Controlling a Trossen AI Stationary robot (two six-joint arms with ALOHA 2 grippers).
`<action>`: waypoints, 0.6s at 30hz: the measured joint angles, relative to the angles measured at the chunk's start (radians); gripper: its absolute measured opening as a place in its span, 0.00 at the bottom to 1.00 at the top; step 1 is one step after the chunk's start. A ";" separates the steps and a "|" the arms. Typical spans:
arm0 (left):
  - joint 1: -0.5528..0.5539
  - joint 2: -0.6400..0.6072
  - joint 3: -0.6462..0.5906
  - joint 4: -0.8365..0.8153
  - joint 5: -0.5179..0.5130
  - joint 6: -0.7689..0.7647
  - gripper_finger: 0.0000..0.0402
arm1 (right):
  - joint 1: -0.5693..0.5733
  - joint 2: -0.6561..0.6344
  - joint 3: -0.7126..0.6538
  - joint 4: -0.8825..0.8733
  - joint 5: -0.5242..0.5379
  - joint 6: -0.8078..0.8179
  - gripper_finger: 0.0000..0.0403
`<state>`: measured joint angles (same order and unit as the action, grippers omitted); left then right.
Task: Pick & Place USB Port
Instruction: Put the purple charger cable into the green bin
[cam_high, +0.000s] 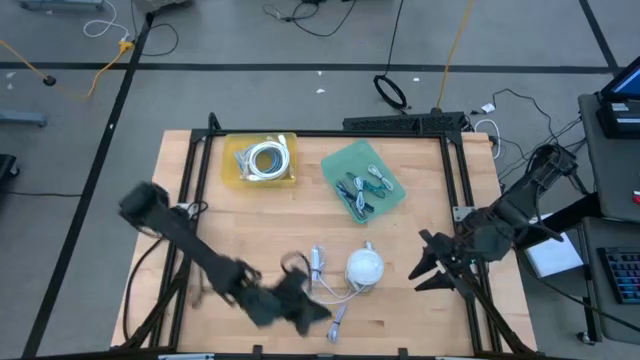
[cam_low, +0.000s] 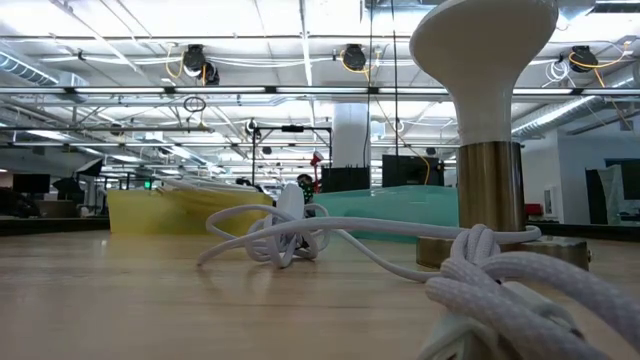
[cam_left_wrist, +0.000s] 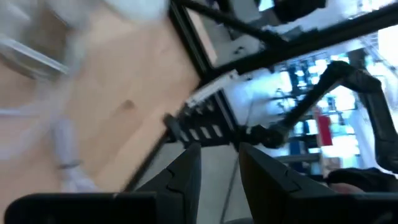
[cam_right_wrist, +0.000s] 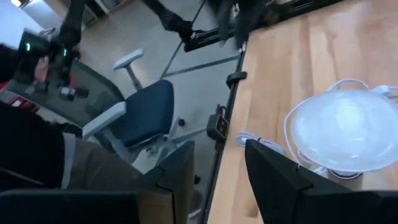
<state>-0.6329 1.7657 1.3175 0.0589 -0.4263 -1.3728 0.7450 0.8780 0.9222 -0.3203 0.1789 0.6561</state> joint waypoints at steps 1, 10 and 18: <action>-0.007 0.056 0.030 0.038 -0.001 -0.008 0.28 | 0.008 0.000 0.000 -0.001 0.013 0.006 0.33; 0.007 0.403 0.601 -0.641 0.063 0.002 0.28 | 0.056 0.001 0.000 -0.033 0.108 0.040 0.33; 0.058 0.547 0.883 -1.038 0.278 0.018 0.28 | 0.070 0.017 0.000 -0.047 0.134 0.050 0.33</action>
<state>-0.5748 2.3130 2.2009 -0.9789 -0.1482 -1.3546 0.8150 0.8946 0.9222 -0.3672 0.3125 0.7057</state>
